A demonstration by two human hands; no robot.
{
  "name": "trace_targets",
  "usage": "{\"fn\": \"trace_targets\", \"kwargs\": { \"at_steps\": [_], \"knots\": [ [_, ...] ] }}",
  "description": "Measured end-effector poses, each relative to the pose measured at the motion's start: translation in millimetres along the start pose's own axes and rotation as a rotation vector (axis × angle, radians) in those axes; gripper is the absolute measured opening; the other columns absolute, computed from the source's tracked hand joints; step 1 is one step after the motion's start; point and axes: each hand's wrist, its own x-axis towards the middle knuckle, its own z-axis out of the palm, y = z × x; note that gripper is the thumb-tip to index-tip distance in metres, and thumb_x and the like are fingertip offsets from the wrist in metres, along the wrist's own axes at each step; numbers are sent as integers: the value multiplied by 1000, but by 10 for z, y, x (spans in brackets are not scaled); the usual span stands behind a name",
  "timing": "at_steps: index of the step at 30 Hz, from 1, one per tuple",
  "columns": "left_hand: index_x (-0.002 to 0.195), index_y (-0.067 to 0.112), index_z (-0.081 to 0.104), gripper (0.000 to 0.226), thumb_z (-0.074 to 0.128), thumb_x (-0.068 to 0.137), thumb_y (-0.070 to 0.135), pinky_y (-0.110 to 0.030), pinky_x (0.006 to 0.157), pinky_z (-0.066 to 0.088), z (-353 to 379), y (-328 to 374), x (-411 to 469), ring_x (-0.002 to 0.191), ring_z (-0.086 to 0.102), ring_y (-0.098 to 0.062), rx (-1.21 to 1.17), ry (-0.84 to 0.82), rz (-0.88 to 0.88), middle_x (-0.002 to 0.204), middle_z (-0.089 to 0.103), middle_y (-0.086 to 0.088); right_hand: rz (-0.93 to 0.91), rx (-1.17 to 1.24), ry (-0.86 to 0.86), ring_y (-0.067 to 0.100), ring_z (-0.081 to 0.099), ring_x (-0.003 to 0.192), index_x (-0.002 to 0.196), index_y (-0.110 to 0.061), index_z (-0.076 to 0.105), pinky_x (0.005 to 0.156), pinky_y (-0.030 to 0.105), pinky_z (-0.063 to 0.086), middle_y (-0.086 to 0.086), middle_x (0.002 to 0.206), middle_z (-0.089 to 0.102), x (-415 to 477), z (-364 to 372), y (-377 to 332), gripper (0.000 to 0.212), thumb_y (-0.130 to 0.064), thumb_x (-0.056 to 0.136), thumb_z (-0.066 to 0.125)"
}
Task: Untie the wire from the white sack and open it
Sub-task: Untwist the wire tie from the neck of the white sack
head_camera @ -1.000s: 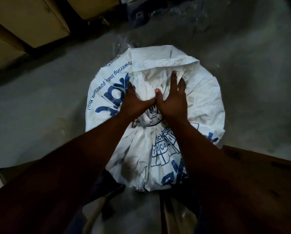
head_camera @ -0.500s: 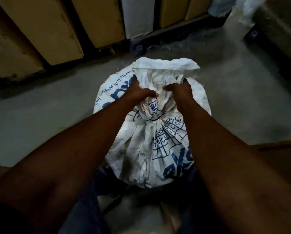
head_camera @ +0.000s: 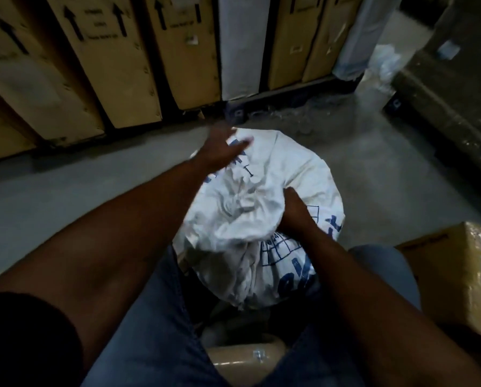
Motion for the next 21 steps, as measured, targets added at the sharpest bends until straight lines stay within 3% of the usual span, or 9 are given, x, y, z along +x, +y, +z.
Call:
{"fn": "trace_targets", "kwargs": {
  "at_steps": [2, 4, 7, 10, 14, 16, 17, 19, 21],
  "knots": [
    [162, 31, 31, 86, 54, 91, 74, -44, 126, 26, 331, -131, -146, 157, 25, -31, 415, -200, 5, 169, 25, -13, -184, -242, -86, 22, 66, 105, 110, -8, 70, 91, 31, 50, 12, 114, 69, -187, 165, 63, 25, -17, 87, 69],
    [164, 39, 17, 92, 46, 88, 82, -51, 128, 18, 627, -345, -349, 160, 12, -32, 581, -293, 5, 173, 12, -9, -360, -436, -157, 39, 62, 114, 124, -7, 69, 97, 43, 51, 18, 125, 68, -335, 203, 173, 41, -22, 85, 72],
    [162, 37, 26, 90, 51, 87, 79, -51, 127, 20, 991, -624, -609, 157, 21, -31, 660, -276, 87, 170, 26, -6, -181, -615, -548, 35, 43, 139, 151, -13, 45, 109, 43, 42, 11, 156, 43, -504, 131, 357, 63, -31, 92, 61],
    [158, 37, 35, 81, 49, 88, 76, -49, 124, 23, 1235, -793, -830, 150, 33, -28, 815, -267, 204, 161, 41, -1, -43, -694, -816, 26, 32, 148, 157, -14, 30, 115, 39, 36, 7, 166, 25, -596, 221, 480, 67, -22, 96, 55],
    [162, 35, 26, 79, 50, 92, 64, -52, 126, 14, 1392, -983, -1120, 154, 25, -28, 915, -380, 279, 166, 33, 0, 17, -650, -931, 27, 48, 137, 153, -27, 41, 111, 30, 38, 9, 156, 43, -641, 353, 455, 52, -20, 102, 49],
    [162, 33, 26, 78, 49, 93, 62, -50, 122, 21, 1448, -1041, -1246, 150, 31, -31, 961, -383, 310, 164, 36, -1, 103, -554, -900, 27, 58, 125, 142, -24, 57, 101, 30, 44, 9, 142, 59, -556, 325, 432, 46, -15, 98, 52],
    [161, 31, 28, 77, 48, 93, 61, -48, 117, 26, 1469, -1034, -1284, 146, 36, -33, 969, -379, 315, 161, 40, -1, 206, -504, -806, 27, 62, 119, 132, -19, 66, 97, 32, 49, 9, 132, 66, -480, 281, 384, 39, -17, 95, 54],
    [158, 28, 33, 72, 50, 94, 56, -46, 107, 34, 1509, -991, -1314, 134, 47, -35, 966, -372, 321, 154, 48, -2, 432, -385, -516, 31, 66, 109, 111, -9, 72, 88, 33, 53, 13, 115, 71, -344, 263, 357, 31, -21, 89, 54],
    [152, 26, 42, 66, 53, 93, 53, -44, 97, 41, 1522, -945, -1323, 122, 56, -35, 951, -392, 347, 144, 56, -3, 518, -305, -200, 35, 67, 103, 97, -9, 72, 84, 35, 52, 16, 105, 71, -254, 323, 285, 29, -19, 81, 50]
  ]
}}
